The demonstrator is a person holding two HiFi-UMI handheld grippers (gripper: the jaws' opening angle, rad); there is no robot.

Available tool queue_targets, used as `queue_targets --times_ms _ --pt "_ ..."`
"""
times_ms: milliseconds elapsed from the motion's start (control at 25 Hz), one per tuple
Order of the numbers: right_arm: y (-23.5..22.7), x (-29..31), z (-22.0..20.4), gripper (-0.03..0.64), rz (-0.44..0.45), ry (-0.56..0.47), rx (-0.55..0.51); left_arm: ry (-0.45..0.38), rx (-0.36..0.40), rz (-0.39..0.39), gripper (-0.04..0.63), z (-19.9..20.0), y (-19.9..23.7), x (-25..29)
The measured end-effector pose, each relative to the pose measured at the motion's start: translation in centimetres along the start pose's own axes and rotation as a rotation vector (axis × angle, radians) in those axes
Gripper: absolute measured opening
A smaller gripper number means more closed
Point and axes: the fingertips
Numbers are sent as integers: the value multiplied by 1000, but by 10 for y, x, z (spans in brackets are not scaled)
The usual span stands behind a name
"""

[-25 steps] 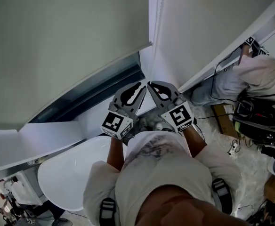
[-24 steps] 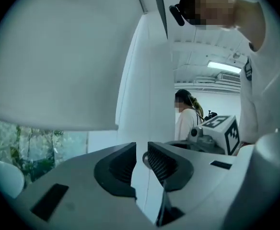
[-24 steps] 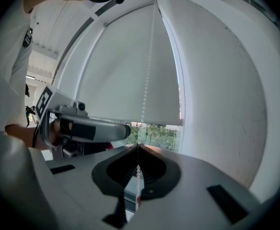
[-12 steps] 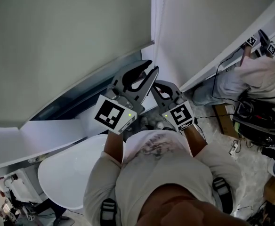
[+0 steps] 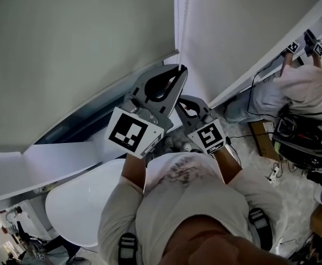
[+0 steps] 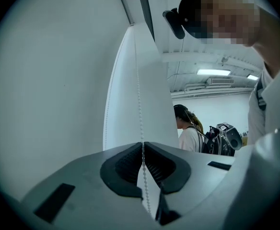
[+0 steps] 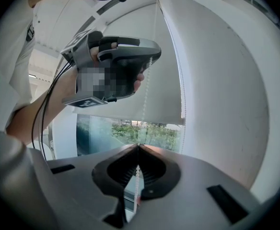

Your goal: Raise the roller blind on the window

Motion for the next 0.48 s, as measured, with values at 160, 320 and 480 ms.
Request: queue_targets --times_ms 160,320,480 --pt "0 2 -2 61 0 7 7 -9 -2 30 15 -3 1 -5" --pt "3 4 -3 61 9 9 -5 -6 -8 36 15 -5 2 -8" --pt "2 7 -19 61 13 49 2 18 -6 33 15 -22 4 -6"
Point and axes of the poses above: the fingertips, and each gripper's own axes: x forward along the fingers, y to its left, z out of its top
